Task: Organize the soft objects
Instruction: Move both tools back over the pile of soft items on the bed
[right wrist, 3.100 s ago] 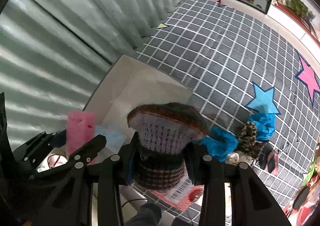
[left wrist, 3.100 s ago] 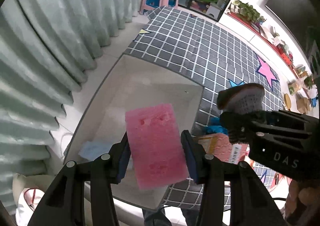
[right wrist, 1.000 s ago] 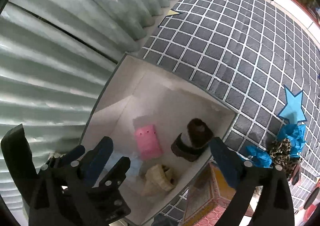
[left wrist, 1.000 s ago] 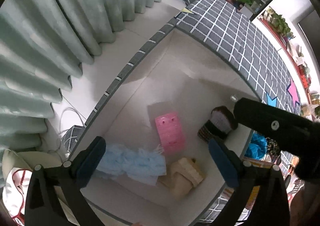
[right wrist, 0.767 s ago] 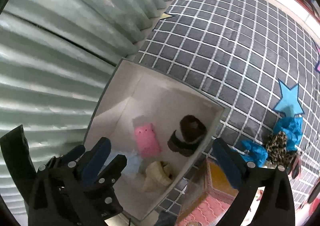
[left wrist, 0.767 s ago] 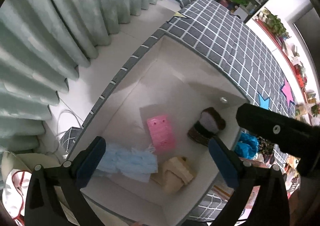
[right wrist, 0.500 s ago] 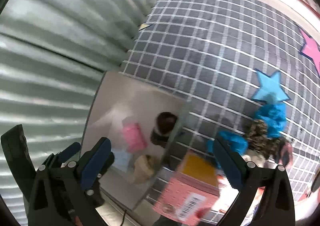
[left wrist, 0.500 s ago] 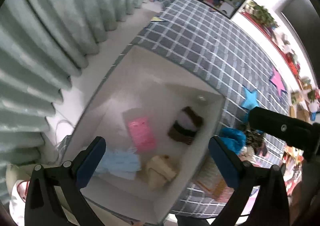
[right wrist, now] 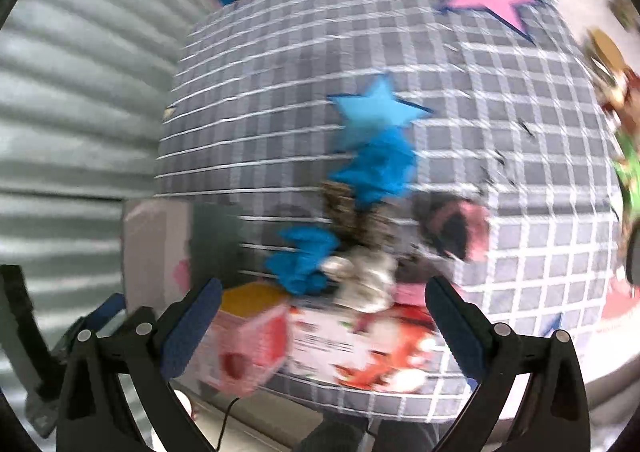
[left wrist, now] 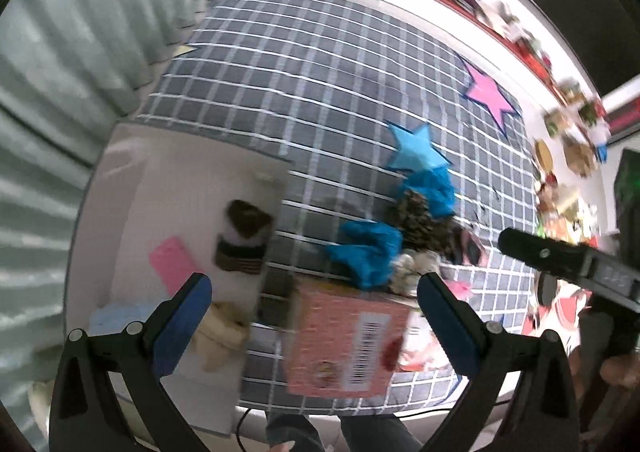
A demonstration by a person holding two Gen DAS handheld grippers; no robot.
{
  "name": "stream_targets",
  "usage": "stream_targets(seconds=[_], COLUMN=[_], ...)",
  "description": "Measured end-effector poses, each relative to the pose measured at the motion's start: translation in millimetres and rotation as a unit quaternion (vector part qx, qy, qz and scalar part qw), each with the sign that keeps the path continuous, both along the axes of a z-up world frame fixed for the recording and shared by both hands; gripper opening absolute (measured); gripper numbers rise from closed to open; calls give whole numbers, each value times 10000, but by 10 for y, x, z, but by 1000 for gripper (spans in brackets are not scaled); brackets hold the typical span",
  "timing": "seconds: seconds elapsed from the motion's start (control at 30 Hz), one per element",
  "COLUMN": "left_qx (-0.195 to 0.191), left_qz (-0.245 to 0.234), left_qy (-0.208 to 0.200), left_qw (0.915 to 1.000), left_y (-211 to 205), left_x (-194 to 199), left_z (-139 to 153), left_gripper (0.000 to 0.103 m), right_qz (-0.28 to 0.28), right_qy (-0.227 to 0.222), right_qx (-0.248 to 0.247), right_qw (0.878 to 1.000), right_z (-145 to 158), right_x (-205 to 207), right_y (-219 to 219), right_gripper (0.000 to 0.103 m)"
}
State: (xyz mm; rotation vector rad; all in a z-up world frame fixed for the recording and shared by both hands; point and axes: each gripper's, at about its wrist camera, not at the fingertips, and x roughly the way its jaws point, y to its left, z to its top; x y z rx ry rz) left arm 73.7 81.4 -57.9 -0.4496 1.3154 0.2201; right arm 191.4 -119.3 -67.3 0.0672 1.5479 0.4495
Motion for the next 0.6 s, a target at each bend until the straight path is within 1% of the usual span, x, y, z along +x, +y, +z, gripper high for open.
stream_targets(seconds=[0.13, 0.33, 0.47, 0.6], left_qx=[55, 205, 260, 357], left_qz=[-349, -807, -1006, -1168], left_qy=[77, 296, 525, 744], left_qw=[9993, 9961, 9932, 9897], left_y=[-303, -670, -880, -1043], left_x=[172, 472, 735, 993], left_z=[-12, -109, -261, -436], left_gripper=[103, 103, 103, 103], right_qz=[-422, -837, -872, -705], right_qy=[212, 479, 590, 611], right_qx=[-243, -408, -452, -468], right_qw=[9986, 9945, 9934, 9945], right_z=[-263, -591, -775, -929], right_x=[33, 74, 120, 163], right_y=[-465, -902, -985, -937], right_gripper=[102, 102, 102, 102])
